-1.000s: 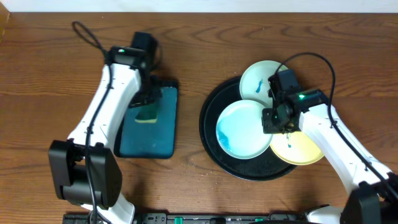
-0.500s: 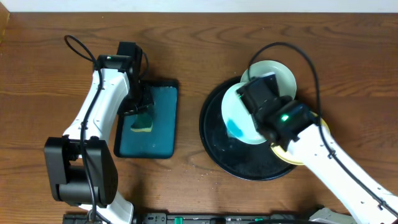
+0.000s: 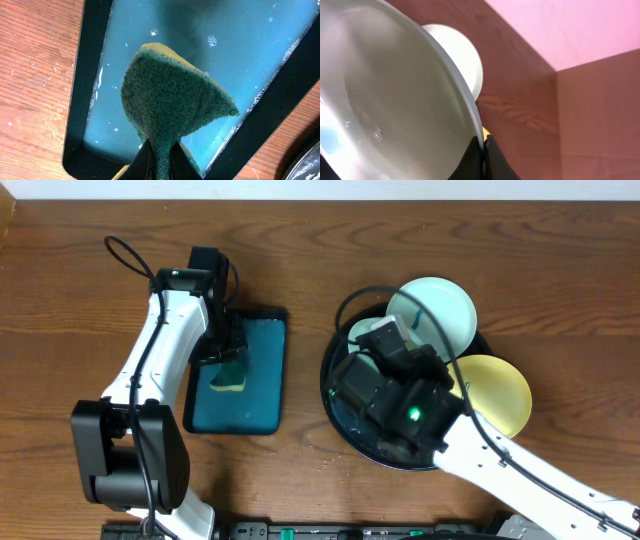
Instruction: Clean dirty plates on tray and stack at the side
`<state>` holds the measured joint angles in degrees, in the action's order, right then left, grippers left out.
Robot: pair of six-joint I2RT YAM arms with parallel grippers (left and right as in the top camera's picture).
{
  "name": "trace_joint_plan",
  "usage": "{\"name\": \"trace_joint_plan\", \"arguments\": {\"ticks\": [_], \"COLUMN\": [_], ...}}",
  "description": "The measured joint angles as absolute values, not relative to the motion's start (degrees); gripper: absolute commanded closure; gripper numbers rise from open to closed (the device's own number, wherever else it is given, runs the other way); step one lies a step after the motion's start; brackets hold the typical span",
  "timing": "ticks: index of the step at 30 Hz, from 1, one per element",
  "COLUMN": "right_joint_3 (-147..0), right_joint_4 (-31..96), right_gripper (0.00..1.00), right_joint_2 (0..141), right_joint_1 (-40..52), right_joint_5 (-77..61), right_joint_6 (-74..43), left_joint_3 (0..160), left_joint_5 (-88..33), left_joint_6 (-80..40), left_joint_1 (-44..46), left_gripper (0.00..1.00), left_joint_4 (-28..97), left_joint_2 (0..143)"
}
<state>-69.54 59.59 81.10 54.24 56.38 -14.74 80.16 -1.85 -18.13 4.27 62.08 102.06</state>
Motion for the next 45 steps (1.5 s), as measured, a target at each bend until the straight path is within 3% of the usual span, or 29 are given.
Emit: {"name": "trace_joint_plan", "arguments": {"ticks": [8,45], "right_joint_3": [-69.54,-69.54], "right_joint_4": [59.72,59.72], "right_gripper": [0.99,0.99], "right_joint_2": [81.1,81.1], "right_joint_1": [58.48,58.11], "right_joint_5": [60.42,62.78], "right_joint_6": [-12.8,-14.61], "left_joint_3": [80.16,80.16], "left_joint_5": [-1.85,-1.85], "left_joint_6": [-18.11,-18.11], "left_joint_1": [4.27,4.27], "left_gripper": [0.91,0.91], "left_joint_4": [61.84,61.63], "left_joint_2": [102.06,102.06]}}
